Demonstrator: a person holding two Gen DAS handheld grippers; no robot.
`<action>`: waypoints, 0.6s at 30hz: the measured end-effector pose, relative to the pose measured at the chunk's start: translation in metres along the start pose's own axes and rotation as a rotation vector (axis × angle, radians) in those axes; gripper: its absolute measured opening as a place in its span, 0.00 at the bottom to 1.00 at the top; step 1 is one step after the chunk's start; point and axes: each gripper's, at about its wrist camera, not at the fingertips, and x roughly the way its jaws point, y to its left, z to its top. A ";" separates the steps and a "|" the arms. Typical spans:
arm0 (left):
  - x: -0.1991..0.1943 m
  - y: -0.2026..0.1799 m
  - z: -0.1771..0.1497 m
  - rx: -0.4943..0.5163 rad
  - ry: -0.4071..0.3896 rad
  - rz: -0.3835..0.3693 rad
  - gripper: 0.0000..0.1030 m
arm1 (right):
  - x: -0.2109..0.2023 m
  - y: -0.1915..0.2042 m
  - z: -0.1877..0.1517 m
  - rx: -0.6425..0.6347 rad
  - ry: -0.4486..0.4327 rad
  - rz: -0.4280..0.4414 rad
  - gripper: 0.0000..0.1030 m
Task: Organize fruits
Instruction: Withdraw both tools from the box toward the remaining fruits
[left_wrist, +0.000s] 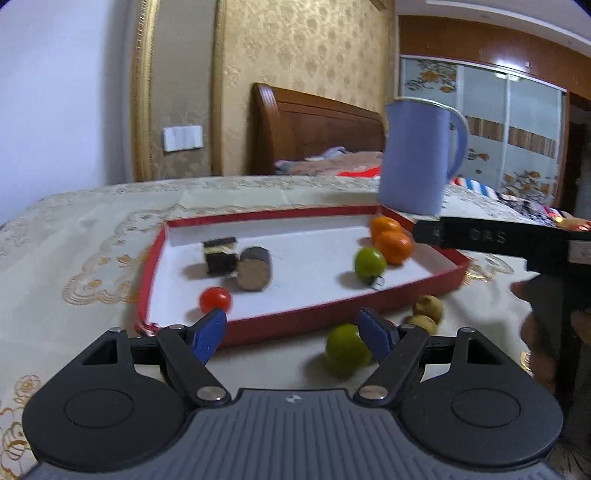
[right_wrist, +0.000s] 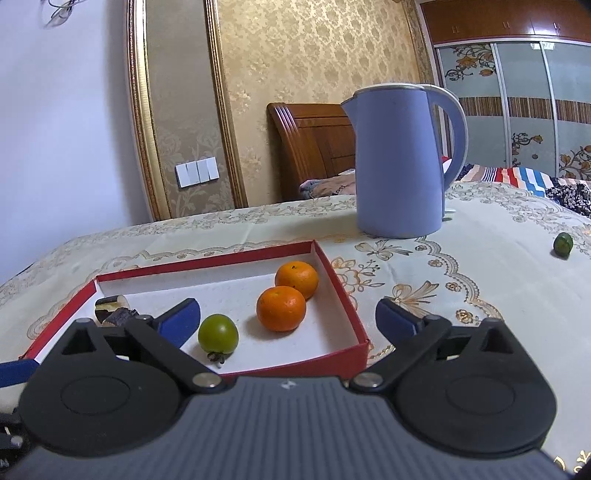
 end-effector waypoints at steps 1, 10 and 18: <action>0.000 -0.002 -0.001 0.012 0.006 -0.013 0.76 | 0.000 0.000 0.000 0.001 0.000 0.000 0.98; 0.005 -0.008 -0.003 0.043 0.047 -0.035 0.77 | 0.001 -0.002 0.000 0.010 0.006 -0.004 1.00; 0.012 -0.016 -0.004 0.089 0.089 0.015 0.76 | 0.001 -0.003 0.000 0.015 0.011 -0.002 1.00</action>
